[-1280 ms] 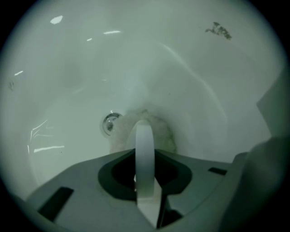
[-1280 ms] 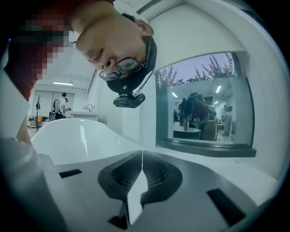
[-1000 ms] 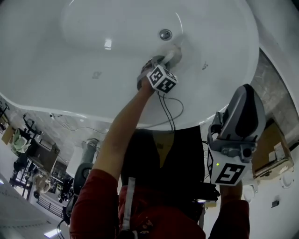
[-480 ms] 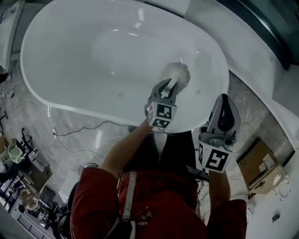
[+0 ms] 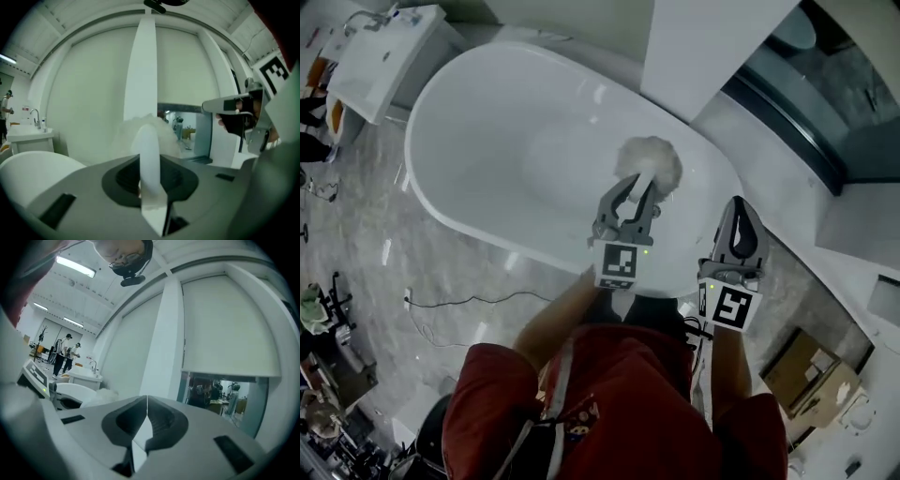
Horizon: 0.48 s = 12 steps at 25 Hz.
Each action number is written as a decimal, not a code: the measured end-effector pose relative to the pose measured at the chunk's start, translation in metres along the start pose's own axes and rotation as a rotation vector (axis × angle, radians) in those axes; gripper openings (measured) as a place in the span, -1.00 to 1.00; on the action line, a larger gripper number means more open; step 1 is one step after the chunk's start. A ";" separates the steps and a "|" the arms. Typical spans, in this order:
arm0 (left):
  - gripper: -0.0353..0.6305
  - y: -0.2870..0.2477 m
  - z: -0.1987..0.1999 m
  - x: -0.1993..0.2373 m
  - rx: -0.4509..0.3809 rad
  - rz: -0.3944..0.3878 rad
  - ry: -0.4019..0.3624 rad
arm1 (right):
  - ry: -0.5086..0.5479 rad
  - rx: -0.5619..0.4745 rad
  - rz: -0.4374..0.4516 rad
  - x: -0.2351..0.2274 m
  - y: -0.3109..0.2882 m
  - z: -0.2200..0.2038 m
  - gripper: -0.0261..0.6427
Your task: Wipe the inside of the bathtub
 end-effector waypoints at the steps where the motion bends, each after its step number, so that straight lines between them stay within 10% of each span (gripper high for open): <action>1: -0.62 0.010 0.014 0.013 -0.025 0.004 0.001 | 0.001 -0.017 -0.011 0.010 -0.002 0.015 -0.89; 12: -0.62 0.100 0.124 0.078 -0.241 -0.063 0.024 | 0.004 -0.087 -0.134 0.085 0.030 0.118 -0.88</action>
Point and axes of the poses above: the fingertips, and each gripper's own axes: y backward along the fingers, x to its left, z out of its top, the point moved 10 cm from there along y, backward along the fingers, and after that the axes turned 3 degrees about x, right-handed, at the moved point
